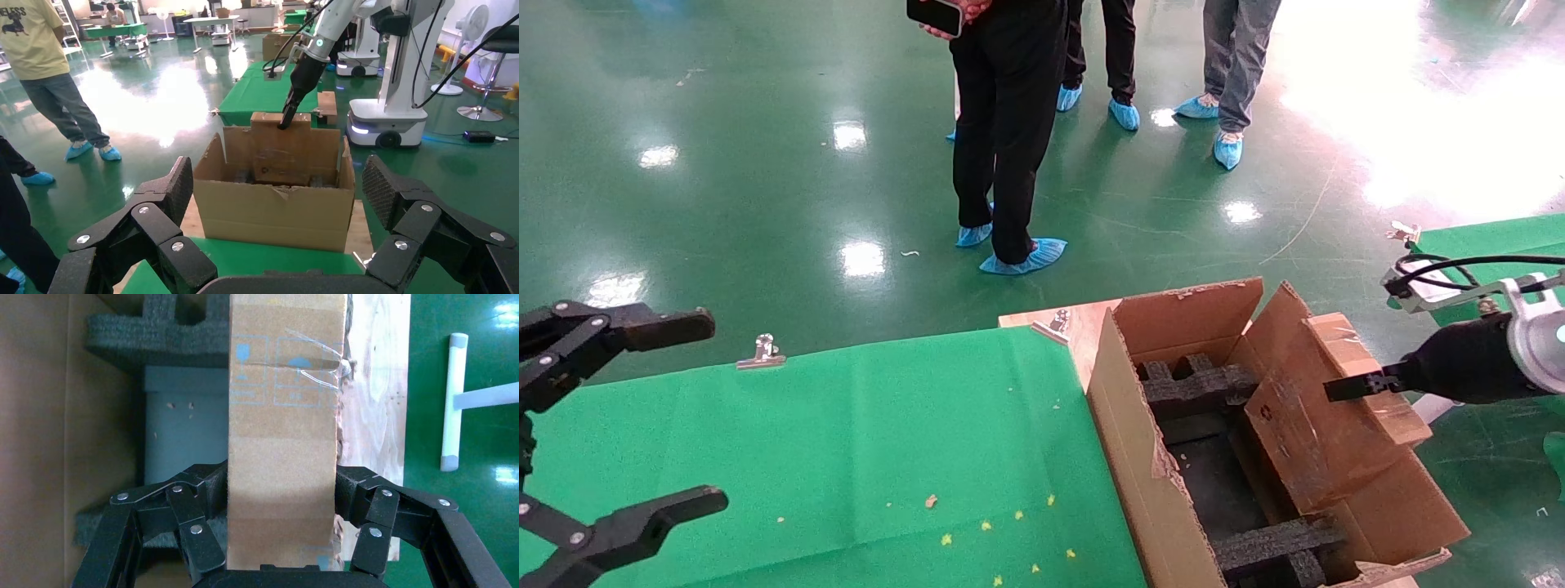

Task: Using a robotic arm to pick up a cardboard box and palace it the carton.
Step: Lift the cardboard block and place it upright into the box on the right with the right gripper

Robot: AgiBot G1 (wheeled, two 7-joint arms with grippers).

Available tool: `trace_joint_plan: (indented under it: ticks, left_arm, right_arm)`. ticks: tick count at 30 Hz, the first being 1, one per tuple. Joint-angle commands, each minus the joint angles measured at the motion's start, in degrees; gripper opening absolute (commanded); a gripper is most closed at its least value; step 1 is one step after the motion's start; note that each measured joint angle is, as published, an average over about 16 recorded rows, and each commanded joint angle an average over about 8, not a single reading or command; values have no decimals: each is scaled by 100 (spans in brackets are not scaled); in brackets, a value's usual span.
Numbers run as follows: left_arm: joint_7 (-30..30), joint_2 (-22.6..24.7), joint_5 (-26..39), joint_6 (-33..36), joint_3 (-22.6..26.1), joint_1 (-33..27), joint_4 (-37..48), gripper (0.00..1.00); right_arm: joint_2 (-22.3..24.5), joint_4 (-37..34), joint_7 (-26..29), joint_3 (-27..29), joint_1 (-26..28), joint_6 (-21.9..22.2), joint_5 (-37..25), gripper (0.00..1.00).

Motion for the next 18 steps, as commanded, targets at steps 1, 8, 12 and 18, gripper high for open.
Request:
trace_joint_plan:
  ticks: [1, 8, 12, 18]
  left_arm:
    - [0, 0, 0, 0, 0, 0, 0, 100]
    - [0, 0, 0, 0, 0, 0, 0, 100]
    - [0, 0, 0, 0, 1, 0, 0, 100]
    - [0, 0, -1, 0, 1, 0, 0, 100]
  right_arm:
    - [-23, 90, 152, -36, -44, 145, -54, 0]
    - [-113, 193, 383, -123, -285, 495, -134, 0]
    - [-206, 163, 449, -138, -478, 693, -110, 0]
    - [-360, 24, 434, -119, -810, 934, -4, 0]
